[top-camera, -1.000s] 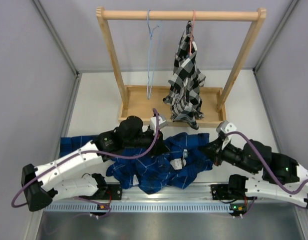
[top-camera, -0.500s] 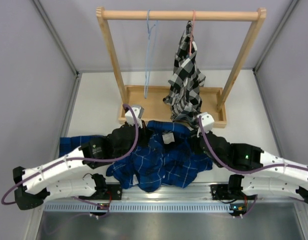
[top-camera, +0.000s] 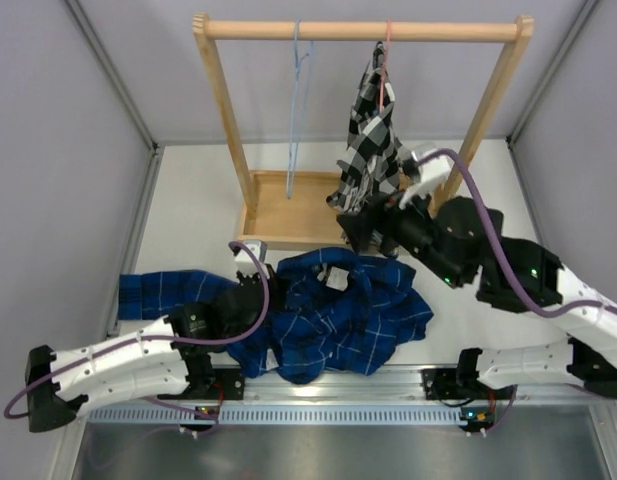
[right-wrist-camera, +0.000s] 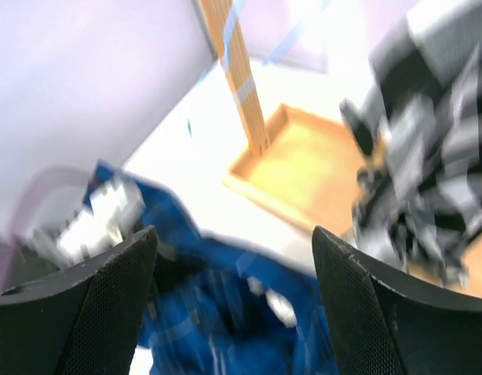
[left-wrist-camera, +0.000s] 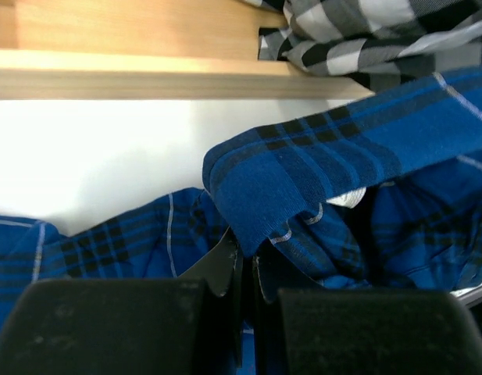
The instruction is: Place the shirt on the hanger
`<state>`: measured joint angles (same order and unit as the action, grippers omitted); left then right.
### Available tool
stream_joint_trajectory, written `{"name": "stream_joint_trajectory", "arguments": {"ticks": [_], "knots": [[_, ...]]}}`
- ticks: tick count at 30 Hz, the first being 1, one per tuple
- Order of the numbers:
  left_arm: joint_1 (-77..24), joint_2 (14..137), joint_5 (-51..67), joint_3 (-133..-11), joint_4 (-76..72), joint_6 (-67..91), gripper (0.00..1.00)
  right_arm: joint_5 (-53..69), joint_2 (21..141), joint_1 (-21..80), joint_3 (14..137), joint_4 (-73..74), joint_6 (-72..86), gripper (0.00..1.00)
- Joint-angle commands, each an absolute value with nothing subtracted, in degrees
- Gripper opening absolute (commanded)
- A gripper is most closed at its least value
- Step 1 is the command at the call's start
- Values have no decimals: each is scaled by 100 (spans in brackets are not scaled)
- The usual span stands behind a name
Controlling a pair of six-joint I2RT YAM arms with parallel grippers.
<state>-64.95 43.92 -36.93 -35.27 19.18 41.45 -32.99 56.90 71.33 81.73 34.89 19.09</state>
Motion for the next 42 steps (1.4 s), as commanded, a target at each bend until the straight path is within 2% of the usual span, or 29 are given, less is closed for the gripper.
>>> {"name": "stream_joint_trajectory", "arguments": {"ticks": [1,4,6,9,14,18,21,22,25,29,30,31,34,38,42], "knots": [[-6513,4166,-3525,-3033,740,4254,0,-3437,7000,6892,9322,3296,1398,77],[-6513,4087,-3366,-2786,387,4219,0,-3480,7976,6602,10509,3550,1380,77],[-6513,4104,-3314,-2699,255,4210,0,-3533,8383,6496,11184,3682,1397,81],[-6513,4227,-3182,-2628,62,4201,0,-3324,9051,6302,11862,3674,1328,83],[-6513,4745,-2875,-2830,53,4219,0,-3172,9878,5968,12559,3683,1160,83],[-6513,5053,-2892,-2874,53,4298,0,-4014,10090,5722,12639,3683,1108,80],[-6513,5141,-2804,-2874,53,4307,0,-3773,10134,5415,12543,3674,1186,72],[-6513,5168,-2812,-2883,61,4307,0,-3640,10142,5266,12525,3683,1239,59],[-6513,5229,-2804,-2909,62,4315,0,-3481,10143,5186,12463,3683,1292,39],[-6513,5282,-2751,-2962,53,4289,0,-3366,10169,5177,12401,3674,1257,29],[-6513,5308,-2751,-2953,53,4289,0,-3314,10160,5168,12401,3683,1239,25],[-6513,5326,-2742,-2962,53,4298,0,-3305,10169,5151,12393,3683,1231,16],[-6513,5344,-2733,-2962,62,4324,0,-3278,10195,5107,12393,3683,1195,6],[-6513,5396,-2707,-2979,62,4324,0,-3199,10204,5106,12419,3683,1151,5],[-6513,5405,-2681,-2988,62,4315,0,-3068,10169,5098,12358,3683,1125,14]]}}
